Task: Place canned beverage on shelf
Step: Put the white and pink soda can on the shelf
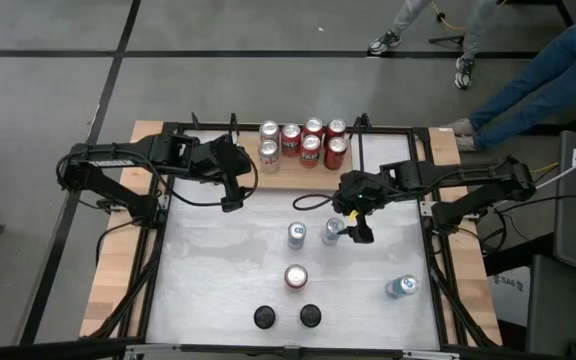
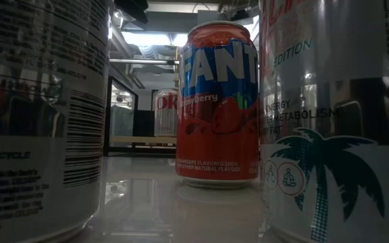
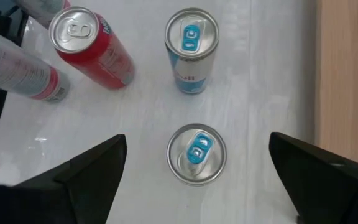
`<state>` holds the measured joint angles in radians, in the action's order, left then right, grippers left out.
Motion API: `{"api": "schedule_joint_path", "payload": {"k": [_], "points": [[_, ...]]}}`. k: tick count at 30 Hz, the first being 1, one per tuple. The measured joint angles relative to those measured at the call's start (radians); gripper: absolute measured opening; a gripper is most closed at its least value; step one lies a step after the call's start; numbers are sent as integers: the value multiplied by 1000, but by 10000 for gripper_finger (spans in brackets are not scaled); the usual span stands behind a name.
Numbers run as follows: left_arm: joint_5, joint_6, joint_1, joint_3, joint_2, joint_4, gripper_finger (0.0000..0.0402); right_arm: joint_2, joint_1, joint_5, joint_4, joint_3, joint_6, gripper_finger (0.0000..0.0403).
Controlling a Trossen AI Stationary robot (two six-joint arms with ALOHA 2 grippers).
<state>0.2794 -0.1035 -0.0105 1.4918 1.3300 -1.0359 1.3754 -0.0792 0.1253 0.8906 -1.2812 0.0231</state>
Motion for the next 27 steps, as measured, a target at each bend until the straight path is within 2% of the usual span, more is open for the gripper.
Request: {"api": "schedule_joint_path", "payload": {"k": [11,15,21,27], "points": [[4,-2,0,0,0,0,326,1,0,0,0,0,0,383],[79,-52,-11,0,0,-42,326,1,0,0,0,0,0,383],[98,-129,-123,0,-2,-194,326,1,0,0,0,0,0,383],[95,-56,-264,0,-2,-243,326,1,0,0,-1,0,0,383]]}}
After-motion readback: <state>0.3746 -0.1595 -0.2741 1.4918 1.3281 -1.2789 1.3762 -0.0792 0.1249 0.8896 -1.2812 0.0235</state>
